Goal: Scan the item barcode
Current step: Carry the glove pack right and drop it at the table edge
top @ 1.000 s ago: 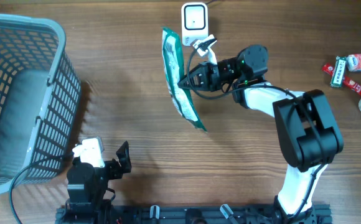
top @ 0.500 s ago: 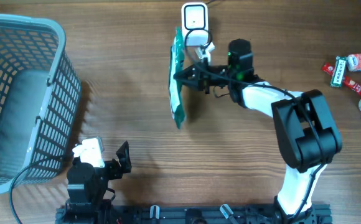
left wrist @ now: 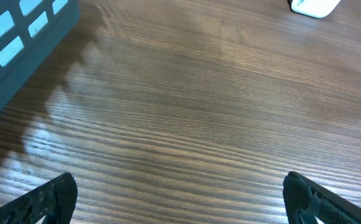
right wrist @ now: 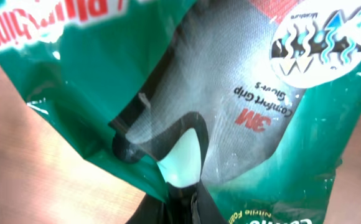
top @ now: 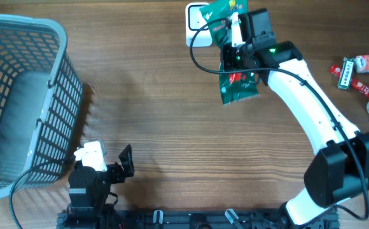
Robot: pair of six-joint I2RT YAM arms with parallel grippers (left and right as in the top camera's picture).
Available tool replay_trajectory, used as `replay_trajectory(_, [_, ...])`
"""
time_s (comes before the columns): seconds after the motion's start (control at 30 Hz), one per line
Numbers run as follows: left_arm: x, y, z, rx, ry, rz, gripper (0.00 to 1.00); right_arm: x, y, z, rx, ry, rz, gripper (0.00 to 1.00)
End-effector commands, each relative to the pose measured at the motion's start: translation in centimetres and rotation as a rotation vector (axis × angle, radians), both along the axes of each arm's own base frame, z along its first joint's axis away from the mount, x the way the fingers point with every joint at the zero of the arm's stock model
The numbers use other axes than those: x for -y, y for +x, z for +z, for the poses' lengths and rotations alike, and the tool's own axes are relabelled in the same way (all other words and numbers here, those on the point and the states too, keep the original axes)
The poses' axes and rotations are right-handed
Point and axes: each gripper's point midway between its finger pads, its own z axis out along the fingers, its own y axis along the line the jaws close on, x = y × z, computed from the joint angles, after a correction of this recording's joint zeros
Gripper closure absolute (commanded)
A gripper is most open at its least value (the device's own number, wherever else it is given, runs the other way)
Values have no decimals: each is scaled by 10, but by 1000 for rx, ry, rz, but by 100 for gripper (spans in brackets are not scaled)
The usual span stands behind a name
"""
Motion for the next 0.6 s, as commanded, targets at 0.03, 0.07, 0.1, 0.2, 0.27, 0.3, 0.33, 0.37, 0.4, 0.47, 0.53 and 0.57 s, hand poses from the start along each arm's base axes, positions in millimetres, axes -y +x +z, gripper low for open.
replay_trajectory(0.03, [0, 1, 1, 9, 8, -5, 0, -12, 34, -44, 33, -178, 95, 96])
replay_trajectory(0.07, [0, 1, 1, 9, 8, -5, 0, -18, 42, -51, 29, -210, 113, 95])
replay_trajectory(0.1, [0, 1, 1, 9, 8, -6, 0, -26, 51, -58, 26, -246, 141, 95])
replay_trajectory(0.2, [0, 1, 1, 9, 8, -5, 0, -46, 82, -64, 28, -300, 173, 96])
replay_trajectory(0.27, [0, 1, 1, 9, 8, -5, 0, -44, 98, -69, 30, -311, 137, 96])
replay_trajectory(0.3, [0, 1, 1, 9, 8, -5, 0, -42, 102, -72, 30, -311, 133, 96])
replay_trajectory(0.33, [0, 1, 1, 9, 8, -5, 0, -42, 102, -73, 29, -311, 132, 96])
replay_trajectory(0.37, [0, 1, 1, 9, 8, -5, 0, -40, 104, -77, 28, -326, 127, 96])
replay_trajectory(0.4, [0, 1, 1, 9, 8, -5, 0, -35, 107, -81, 34, -367, 121, 96])
replay_trajectory(0.47, [0, 1, 1, 9, 8, -6, 0, -31, 108, -97, 21, -411, 130, 96])
replay_trajectory(0.53, [0, 1, 1, 9, 8, -6, 0, -25, 112, -105, 11, -398, 114, 96])
replay_trajectory(0.57, [0, 1, 1, 9, 8, -5, 0, -23, 114, -107, 8, -381, 100, 96])
